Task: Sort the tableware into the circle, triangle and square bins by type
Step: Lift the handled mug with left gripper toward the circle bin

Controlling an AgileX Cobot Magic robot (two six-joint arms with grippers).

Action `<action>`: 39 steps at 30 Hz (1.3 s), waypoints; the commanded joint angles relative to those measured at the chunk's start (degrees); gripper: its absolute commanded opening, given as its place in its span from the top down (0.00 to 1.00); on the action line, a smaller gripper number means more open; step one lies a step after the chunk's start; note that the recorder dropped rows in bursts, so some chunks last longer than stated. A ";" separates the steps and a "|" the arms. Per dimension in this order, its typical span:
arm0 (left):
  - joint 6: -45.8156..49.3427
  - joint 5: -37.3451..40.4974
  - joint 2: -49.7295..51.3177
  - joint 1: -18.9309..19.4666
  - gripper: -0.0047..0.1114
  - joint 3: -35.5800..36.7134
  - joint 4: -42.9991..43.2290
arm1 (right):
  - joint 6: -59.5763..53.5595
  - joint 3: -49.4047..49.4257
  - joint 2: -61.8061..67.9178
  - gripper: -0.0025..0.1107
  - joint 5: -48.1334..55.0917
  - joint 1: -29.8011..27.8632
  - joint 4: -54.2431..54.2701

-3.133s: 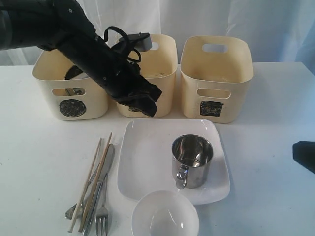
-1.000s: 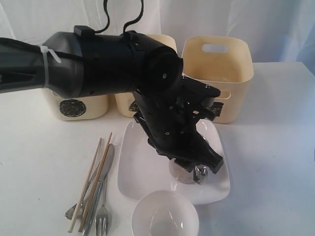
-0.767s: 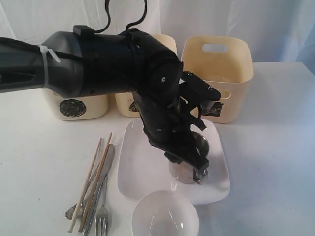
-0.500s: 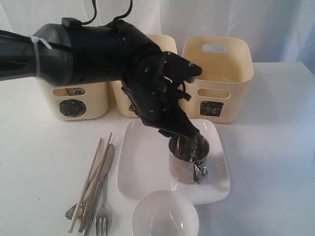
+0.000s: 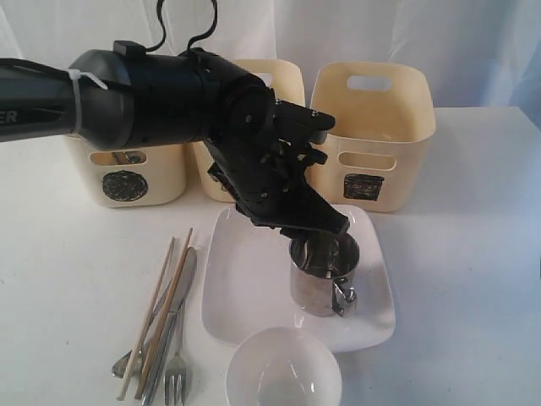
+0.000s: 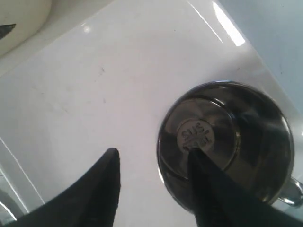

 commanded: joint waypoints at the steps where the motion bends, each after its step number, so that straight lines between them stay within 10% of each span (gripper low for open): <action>1: 0.34 0.42 -0.42 0.08 0.53 0.36 -2.16 | 0.27 0.20 -0.28 0.98 0.12 -0.35 -0.43; 10: 1.66 0.96 5.74 0.08 0.56 0.36 -5.85 | 0.27 0.20 -0.28 0.98 0.12 -0.35 -0.43; 14: 2.38 0.48 5.39 0.08 0.96 0.36 -4.88 | 0.27 0.20 -0.28 0.98 0.12 -0.35 -0.43; 17: 3.11 -0.86 3.06 0.08 0.96 0.36 -3.68 | 0.27 0.20 -0.28 0.98 0.12 -0.35 -0.43; 26: -11.50 -2.80 -11.20 1.77 0.96 0.36 29.61 | 0.27 0.20 -0.39 0.98 0.25 -0.35 -0.42; 34: -33.49 -4.91 -14.96 12.47 0.96 0.36 56.42 | 0.27 0.20 -0.37 0.98 0.25 -0.35 -0.64; 39: -43.23 -19.55 -13.13 23.45 0.96 0.36 58.94 | 0.27 0.20 -0.37 0.98 0.25 -0.35 -0.64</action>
